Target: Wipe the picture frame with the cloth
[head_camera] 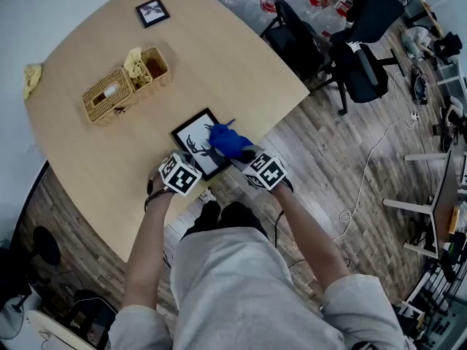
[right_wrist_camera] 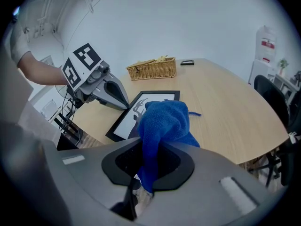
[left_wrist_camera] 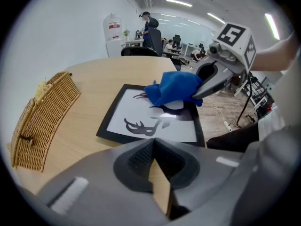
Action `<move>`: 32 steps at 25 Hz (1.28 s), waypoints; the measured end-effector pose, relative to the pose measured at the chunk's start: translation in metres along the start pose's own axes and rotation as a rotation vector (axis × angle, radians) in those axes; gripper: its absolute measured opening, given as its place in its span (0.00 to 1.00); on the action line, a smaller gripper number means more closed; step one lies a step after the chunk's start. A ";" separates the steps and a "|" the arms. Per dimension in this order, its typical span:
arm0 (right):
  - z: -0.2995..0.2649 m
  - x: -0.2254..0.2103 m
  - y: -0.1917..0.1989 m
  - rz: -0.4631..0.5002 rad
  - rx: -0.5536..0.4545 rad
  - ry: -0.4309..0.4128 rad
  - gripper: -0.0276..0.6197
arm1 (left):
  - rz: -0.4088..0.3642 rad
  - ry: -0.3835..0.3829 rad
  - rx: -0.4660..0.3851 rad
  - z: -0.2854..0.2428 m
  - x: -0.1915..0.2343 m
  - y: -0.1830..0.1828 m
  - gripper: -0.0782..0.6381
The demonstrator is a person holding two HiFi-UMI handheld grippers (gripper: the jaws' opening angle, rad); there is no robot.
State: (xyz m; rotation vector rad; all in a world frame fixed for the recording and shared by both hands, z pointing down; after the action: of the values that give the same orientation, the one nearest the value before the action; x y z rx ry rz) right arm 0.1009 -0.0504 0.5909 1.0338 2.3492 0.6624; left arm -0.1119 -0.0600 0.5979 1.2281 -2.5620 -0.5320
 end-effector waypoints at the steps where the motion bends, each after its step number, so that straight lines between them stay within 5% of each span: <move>1: 0.001 0.000 0.001 -0.002 -0.006 0.002 0.11 | 0.001 0.000 -0.001 0.000 0.000 0.000 0.18; 32: -0.020 0.053 0.000 0.000 -0.003 0.031 0.11 | -0.018 -0.025 0.018 0.001 -0.002 0.001 0.18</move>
State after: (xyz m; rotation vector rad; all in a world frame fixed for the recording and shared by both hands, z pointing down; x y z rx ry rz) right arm 0.0576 -0.0144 0.5938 1.0300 2.3738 0.6862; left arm -0.1115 -0.0575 0.5967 1.2596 -2.5844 -0.5326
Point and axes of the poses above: the fingertips, and each gripper's own axes: z backward along the fingers, x to its left, y out of its underside, the point moved 10 cm from there along z, backward along the fingers, and after that the axes turned 1 degree about -y, right-handed, at the moved point
